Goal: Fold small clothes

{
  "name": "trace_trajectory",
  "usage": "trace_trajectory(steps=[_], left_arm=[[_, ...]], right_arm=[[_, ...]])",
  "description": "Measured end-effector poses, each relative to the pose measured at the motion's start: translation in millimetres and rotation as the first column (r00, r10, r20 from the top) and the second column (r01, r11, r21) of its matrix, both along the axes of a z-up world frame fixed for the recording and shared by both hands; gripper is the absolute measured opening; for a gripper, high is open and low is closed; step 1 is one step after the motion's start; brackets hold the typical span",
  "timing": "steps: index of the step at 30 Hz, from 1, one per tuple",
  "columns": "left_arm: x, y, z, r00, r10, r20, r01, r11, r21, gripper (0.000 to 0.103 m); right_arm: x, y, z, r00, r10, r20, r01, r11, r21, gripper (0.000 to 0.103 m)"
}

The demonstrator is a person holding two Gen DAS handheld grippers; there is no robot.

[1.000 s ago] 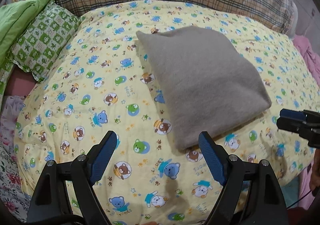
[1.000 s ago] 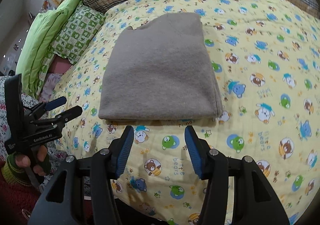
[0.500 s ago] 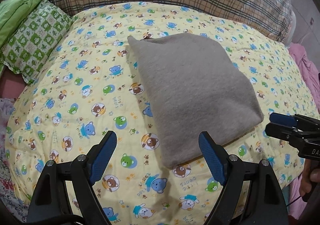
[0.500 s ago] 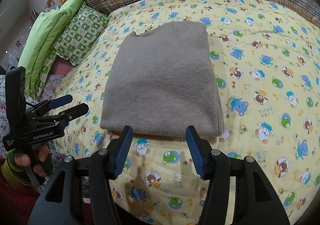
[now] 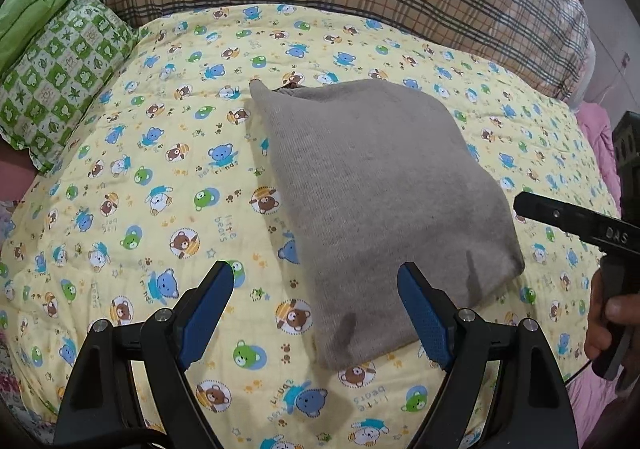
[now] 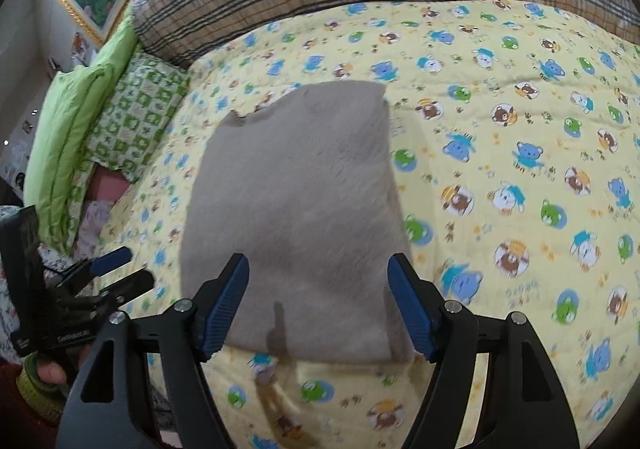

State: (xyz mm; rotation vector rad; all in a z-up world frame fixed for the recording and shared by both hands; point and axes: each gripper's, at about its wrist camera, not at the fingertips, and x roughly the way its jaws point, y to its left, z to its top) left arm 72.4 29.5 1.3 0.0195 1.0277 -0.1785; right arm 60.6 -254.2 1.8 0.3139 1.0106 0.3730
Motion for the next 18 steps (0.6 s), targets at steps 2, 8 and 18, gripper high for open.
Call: trace_trajectory(steps=[2, 8, 18], left_arm=[[4.4, 0.2, -0.9, 1.000, 0.002, -0.008, -0.002, 1.000, -0.013, 0.084], [14.7, 0.6, -3.4, 1.000, 0.004, 0.007, -0.003, 0.999, -0.041, 0.084], [6.6, 4.0, -16.2, 1.000, 0.006, 0.024, -0.005, 0.999, -0.044, 0.084]], right_arm=[[7.8, -1.5, -1.2, 1.000, 0.000, -0.001, 0.000, 1.000, 0.001, 0.072], [18.0, 3.1, -0.9, 1.000, 0.022, 0.012, -0.022, 1.000, -0.009, 0.072], [-15.5, 21.7, 2.9, 0.992, 0.095, 0.088, -0.086, 0.991, -0.099, 0.080]])
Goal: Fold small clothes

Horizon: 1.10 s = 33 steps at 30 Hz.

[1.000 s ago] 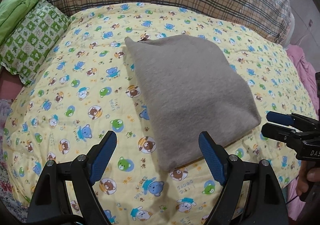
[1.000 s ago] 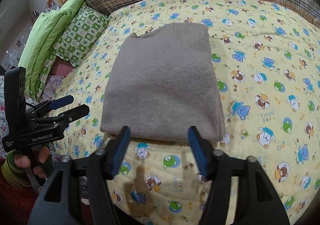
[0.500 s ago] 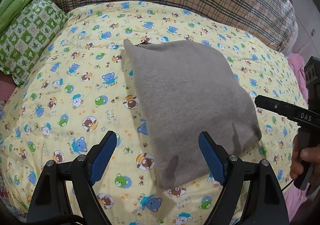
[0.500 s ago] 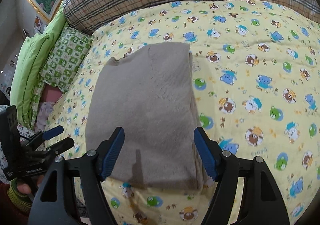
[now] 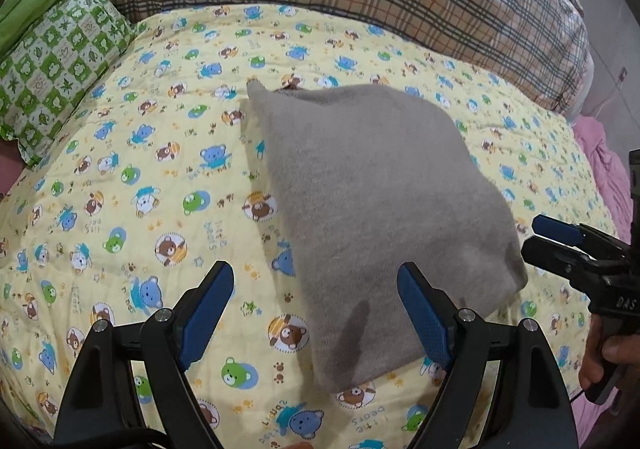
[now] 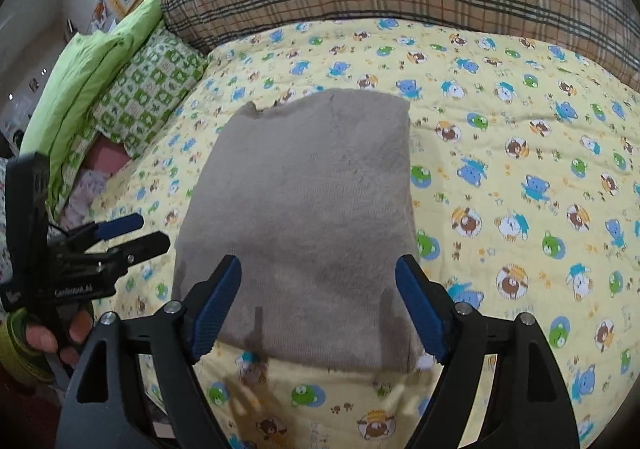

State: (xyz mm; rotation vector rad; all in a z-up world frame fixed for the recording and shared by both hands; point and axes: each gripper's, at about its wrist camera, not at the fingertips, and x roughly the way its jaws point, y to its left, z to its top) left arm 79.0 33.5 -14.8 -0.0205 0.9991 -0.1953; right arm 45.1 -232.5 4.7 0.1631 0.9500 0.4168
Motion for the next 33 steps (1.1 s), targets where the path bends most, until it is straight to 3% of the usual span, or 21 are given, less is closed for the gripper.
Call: trace_trajectory(steps=[7, 33], left_arm=[[-8.8, -8.6, -8.7, 1.000, -0.024, -0.017, 0.025, 1.000, 0.018, 0.084], [-11.9, -14.3, -6.6, 0.999, -0.044, 0.004, 0.044, 0.998, 0.036, 0.084]], right_arm=[[-9.3, 4.7, -12.4, 0.999, -0.011, -0.030, 0.011, 1.000, 0.001, 0.080], [-16.3, 5.4, -15.3, 0.998, -0.043, -0.040, 0.044, 0.999, 0.010, 0.081]])
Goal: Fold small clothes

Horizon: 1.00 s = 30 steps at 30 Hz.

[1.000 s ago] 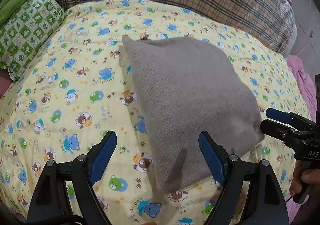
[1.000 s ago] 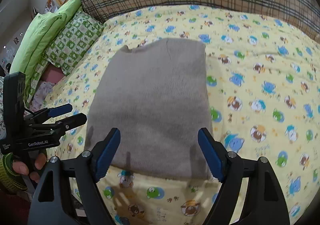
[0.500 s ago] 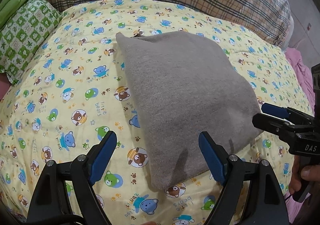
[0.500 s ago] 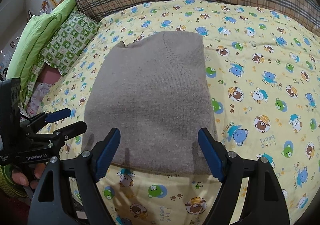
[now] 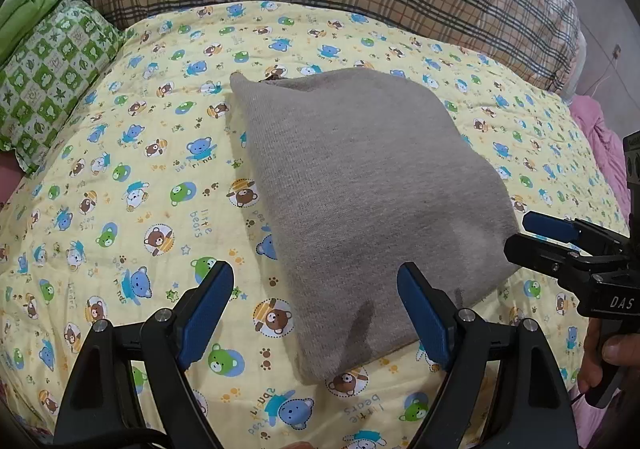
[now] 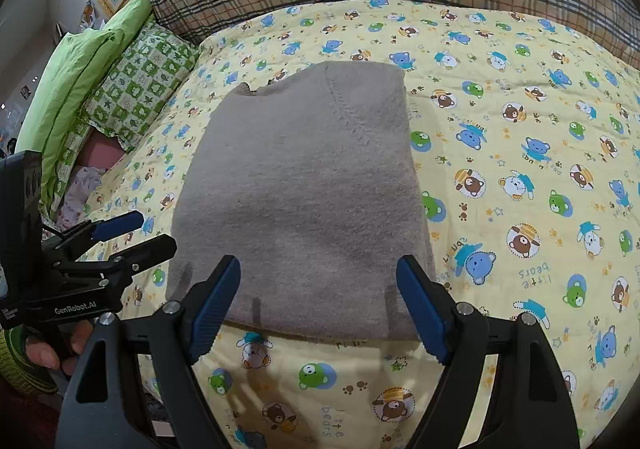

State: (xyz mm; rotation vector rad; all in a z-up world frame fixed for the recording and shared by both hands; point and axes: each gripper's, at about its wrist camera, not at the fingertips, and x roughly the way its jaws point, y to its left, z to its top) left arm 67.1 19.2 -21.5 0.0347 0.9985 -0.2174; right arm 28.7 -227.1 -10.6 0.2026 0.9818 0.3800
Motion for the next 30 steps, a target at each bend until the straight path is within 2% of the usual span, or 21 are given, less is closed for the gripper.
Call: trace_trajectory(steps=[30], left_arm=[[-2.5, -2.8, 3.9, 1.000, -0.021, 0.014, 0.021, 1.000, -0.009, 0.084]], right_arm=[[-6.9, 3.5, 3.5, 1.000, -0.011, 0.004, 0.011, 1.000, 0.008, 0.081]])
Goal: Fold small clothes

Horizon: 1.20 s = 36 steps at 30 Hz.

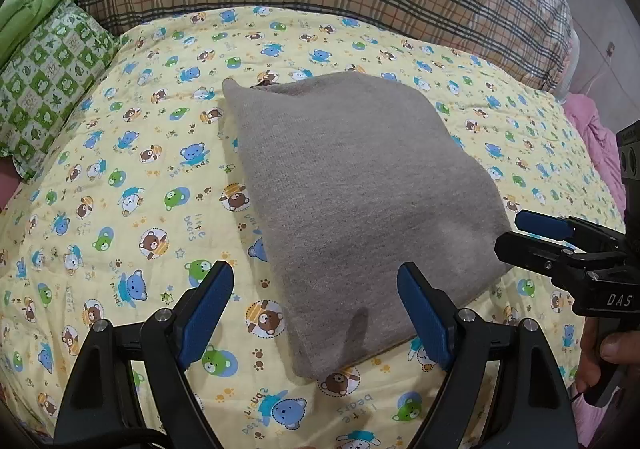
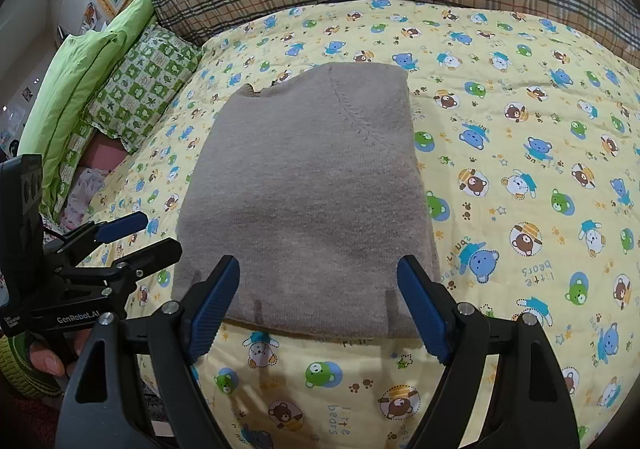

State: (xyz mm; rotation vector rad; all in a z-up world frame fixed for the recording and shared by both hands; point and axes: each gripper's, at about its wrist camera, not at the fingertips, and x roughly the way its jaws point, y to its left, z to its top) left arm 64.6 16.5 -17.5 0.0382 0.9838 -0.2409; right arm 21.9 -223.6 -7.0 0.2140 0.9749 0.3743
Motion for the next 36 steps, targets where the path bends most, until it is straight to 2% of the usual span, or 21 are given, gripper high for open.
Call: trace_trajectory(steps=[36], left_arm=[[7.7, -6.0, 0.1, 1.000, -0.012, -0.008, 0.012, 1.000, 0.000, 0.085]], right_arm=[[12.4, 2.7, 4.3, 1.000, 0.004, 0.008, -0.004, 1.000, 0.015, 0.081]])
